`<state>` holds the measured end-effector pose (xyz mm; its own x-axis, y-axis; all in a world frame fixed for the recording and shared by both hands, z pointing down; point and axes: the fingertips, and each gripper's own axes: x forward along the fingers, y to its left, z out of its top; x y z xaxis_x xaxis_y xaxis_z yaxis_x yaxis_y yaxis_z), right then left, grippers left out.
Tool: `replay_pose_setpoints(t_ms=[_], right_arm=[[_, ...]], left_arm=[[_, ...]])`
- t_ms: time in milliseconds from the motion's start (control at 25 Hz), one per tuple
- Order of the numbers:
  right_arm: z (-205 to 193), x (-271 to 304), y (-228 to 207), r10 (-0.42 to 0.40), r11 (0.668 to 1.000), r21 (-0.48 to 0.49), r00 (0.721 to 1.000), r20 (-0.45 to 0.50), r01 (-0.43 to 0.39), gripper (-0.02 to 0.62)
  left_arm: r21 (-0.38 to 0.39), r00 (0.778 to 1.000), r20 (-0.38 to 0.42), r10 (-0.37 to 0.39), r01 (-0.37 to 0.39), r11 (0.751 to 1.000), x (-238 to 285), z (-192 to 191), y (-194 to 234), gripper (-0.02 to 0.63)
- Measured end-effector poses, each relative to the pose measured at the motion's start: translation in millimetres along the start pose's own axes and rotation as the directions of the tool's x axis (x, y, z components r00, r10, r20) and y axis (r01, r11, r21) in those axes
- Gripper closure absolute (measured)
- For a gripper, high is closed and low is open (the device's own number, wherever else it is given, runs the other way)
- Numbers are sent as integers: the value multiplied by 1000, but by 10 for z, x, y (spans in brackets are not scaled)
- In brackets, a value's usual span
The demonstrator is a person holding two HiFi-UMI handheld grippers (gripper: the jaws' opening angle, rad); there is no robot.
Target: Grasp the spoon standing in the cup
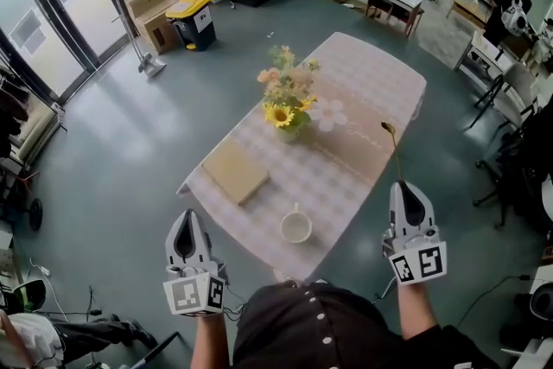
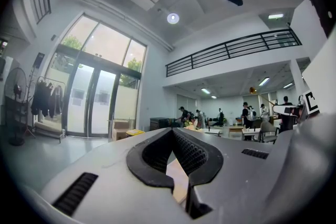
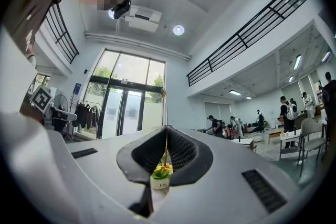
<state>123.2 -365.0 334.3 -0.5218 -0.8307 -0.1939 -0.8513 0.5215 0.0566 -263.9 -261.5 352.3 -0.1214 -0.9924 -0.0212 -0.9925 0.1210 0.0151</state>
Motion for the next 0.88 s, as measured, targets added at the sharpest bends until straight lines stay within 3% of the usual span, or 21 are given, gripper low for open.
replay_pose_setpoints(t_ms=[880], right_arm=[[2,29,69,4,1000,-10,1000,-7,-4,594]], left_arm=[[-10,1000,-1,4,-4,1000,24,-47,-4,597]])
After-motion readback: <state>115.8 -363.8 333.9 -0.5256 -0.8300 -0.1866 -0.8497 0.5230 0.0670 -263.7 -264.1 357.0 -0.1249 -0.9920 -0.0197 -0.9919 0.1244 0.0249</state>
